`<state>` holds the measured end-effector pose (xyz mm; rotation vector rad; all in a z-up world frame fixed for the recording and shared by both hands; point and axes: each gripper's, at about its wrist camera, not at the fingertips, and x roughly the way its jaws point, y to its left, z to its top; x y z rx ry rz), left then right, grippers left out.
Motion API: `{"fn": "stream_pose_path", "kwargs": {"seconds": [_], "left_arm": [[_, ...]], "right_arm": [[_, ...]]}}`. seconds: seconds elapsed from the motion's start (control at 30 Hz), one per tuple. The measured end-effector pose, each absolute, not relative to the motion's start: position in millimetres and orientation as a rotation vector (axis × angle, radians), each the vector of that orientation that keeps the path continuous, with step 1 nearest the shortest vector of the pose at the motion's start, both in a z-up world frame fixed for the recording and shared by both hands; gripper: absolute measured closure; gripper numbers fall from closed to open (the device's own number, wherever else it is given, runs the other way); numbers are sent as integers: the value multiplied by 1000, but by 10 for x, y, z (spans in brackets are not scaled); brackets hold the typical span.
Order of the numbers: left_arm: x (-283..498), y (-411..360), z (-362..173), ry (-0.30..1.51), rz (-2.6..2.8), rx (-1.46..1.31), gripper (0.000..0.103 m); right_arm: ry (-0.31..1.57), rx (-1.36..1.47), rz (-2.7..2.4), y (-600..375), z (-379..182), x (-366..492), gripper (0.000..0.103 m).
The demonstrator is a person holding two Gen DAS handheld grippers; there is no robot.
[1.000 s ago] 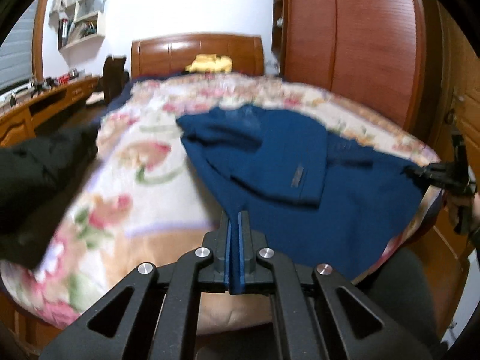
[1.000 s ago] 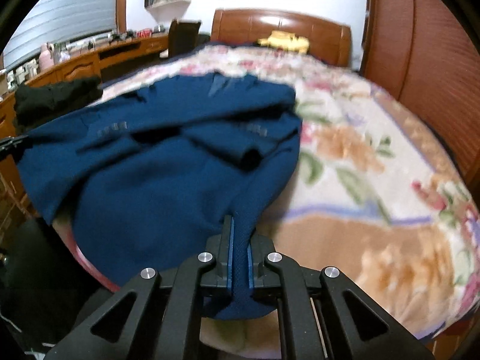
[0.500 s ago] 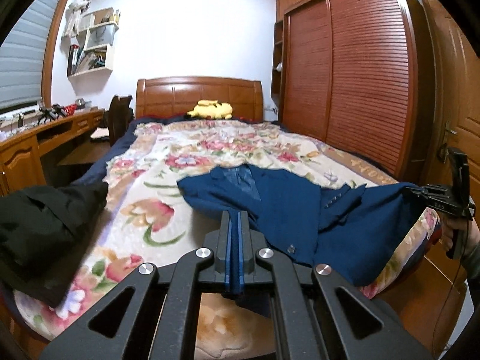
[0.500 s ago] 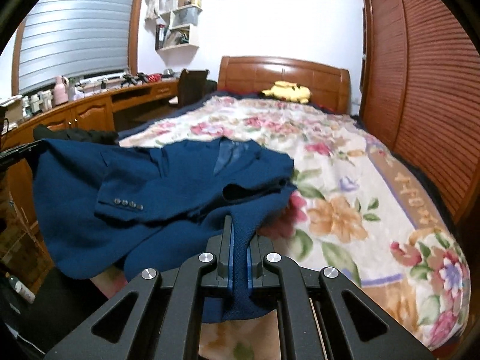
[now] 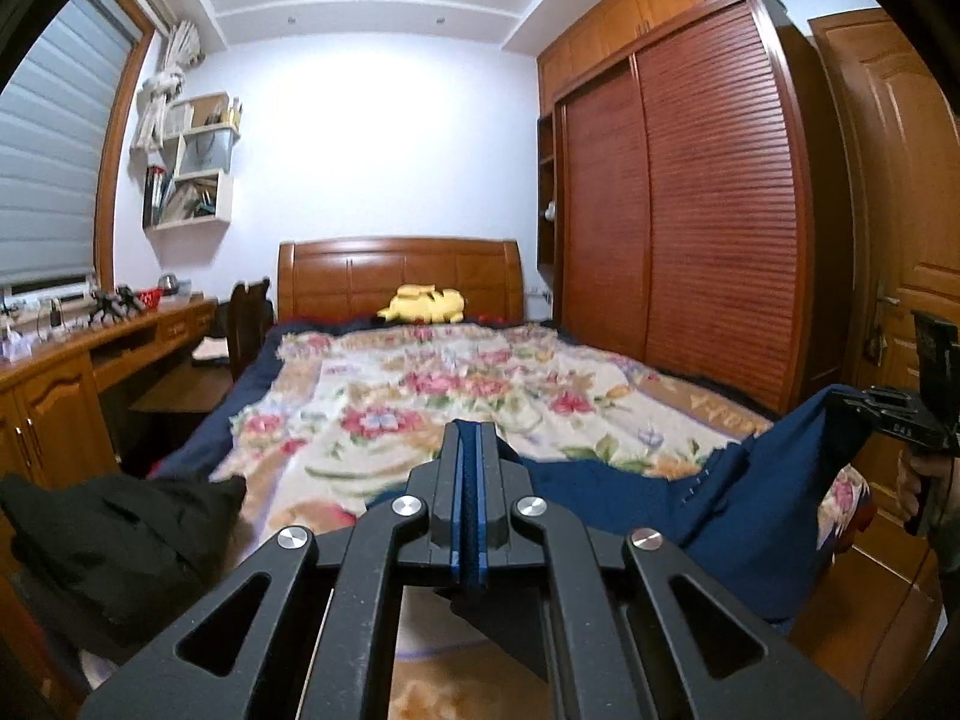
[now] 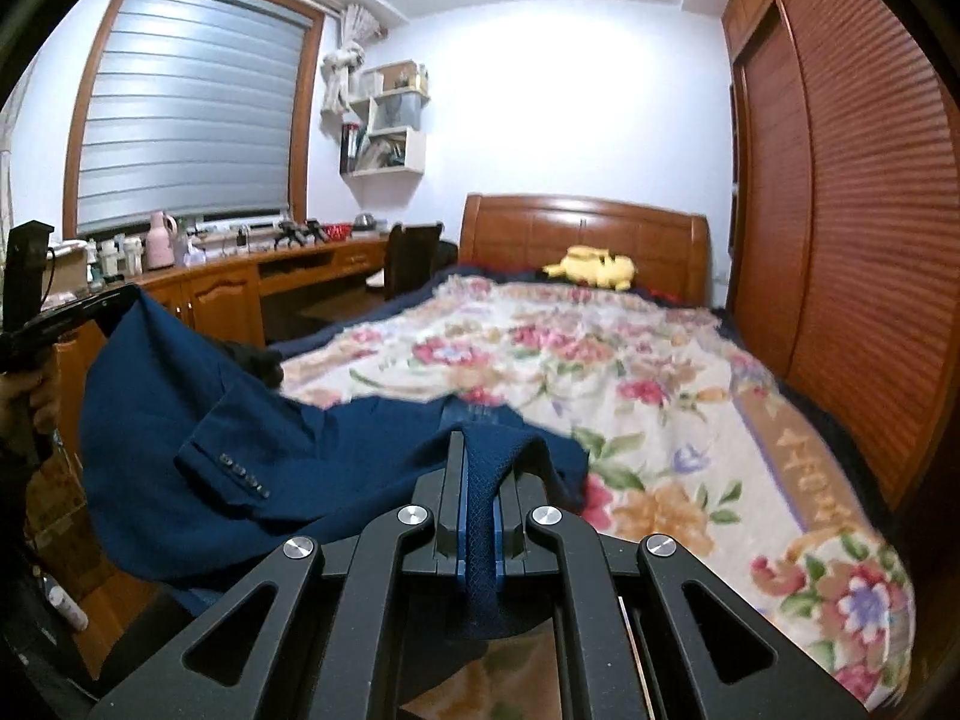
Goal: Fold large clothes
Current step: 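Lift the hem with both grippers and fold it up toward the collar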
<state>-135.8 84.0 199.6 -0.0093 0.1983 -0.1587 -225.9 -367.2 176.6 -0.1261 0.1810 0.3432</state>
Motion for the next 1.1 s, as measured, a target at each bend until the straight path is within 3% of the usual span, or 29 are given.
{"fn": "stream_pose_path", "kwargs": {"seconds": [0.27, 0.43, 0.87, 1.1], "left_arm": [[-1465, 911, 2336, 141, -142, -4, 99], [-1187, 998, 2296, 172, -99, 0, 99], [552, 1284, 1045, 482, 44, -55, 99], [1123, 1357, 798, 531, 58, -77, 99]], "right_arm": [[116, -149, 347, -3750, 1928, -2613, 98], [117, -157, 335, -3741, 1909, -2369, 98], [393, -144, 225, -3447, 1169, -327, 98], [426, -130, 192, -3354, 1098, 439, 98]]}}
